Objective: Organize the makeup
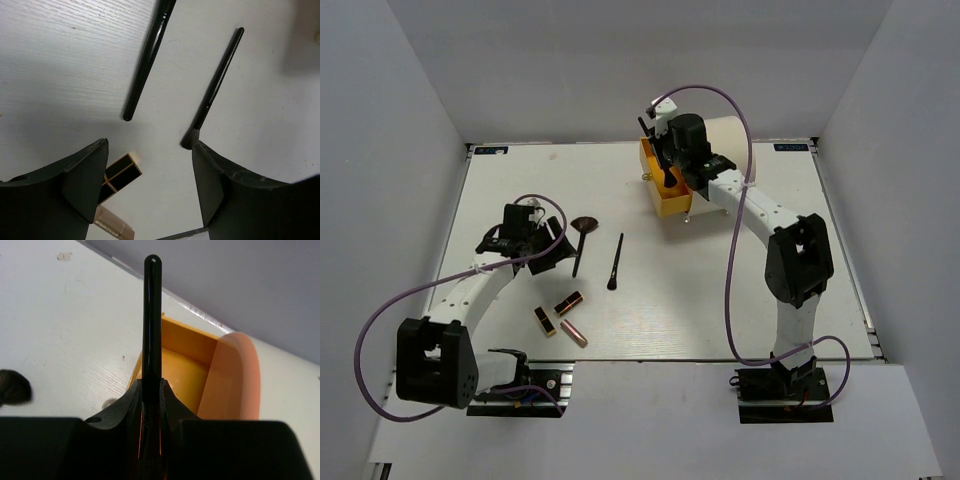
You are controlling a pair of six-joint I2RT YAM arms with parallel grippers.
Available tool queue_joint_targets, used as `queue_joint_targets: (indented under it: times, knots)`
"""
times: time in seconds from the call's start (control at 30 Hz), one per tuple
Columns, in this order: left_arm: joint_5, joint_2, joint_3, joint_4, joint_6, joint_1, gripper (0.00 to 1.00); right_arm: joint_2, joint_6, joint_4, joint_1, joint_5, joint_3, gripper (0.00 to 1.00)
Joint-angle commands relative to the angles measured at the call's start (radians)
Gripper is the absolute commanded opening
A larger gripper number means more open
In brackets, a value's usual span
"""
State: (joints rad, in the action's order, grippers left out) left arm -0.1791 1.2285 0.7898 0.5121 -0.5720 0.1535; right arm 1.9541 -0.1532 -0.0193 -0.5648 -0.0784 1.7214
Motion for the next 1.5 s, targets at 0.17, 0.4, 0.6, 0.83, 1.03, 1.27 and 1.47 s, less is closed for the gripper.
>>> queue_joint_targets:
  times: [0.17, 0.4, 0.6, 0.83, 1.03, 1.27, 1.47]
  knots:
    - [-0.011, 0.077, 0.058, -0.026, 0.056, 0.014, 0.80, -0.035, -0.008, -0.034, 0.002, -0.012, -0.011, 0.26]
    - [-0.010, 0.126, 0.077, -0.035, 0.075, 0.014, 0.80, -0.067, -0.002, -0.065, 0.005, 0.017, -0.020, 0.36]
    - [-0.003, 0.163, 0.075, -0.060, 0.087, 0.014, 0.80, -0.118, 0.012, -0.065, 0.005, 0.051, -0.031, 0.37]
    - [0.003, 0.282, 0.141, -0.078, 0.136, 0.023, 0.75, -0.227, 0.035, -0.065, 0.013, 0.270, -0.034, 0.32]
    - [0.056, 0.411, 0.270, -0.035, 0.173, 0.043, 0.71, -0.325, 0.060, -0.065, 0.039, 0.350, -0.100, 0.31]
    - [0.280, 0.583, 0.451, 0.091, 0.202, 0.122, 0.67, -0.419, 0.069, -0.059, 0.088, 0.353, -0.215, 0.31]
    - [0.383, 0.677, 0.515, 0.160, 0.218, 0.166, 0.63, -0.468, 0.093, -0.053, 0.140, 0.353, -0.267, 0.31]
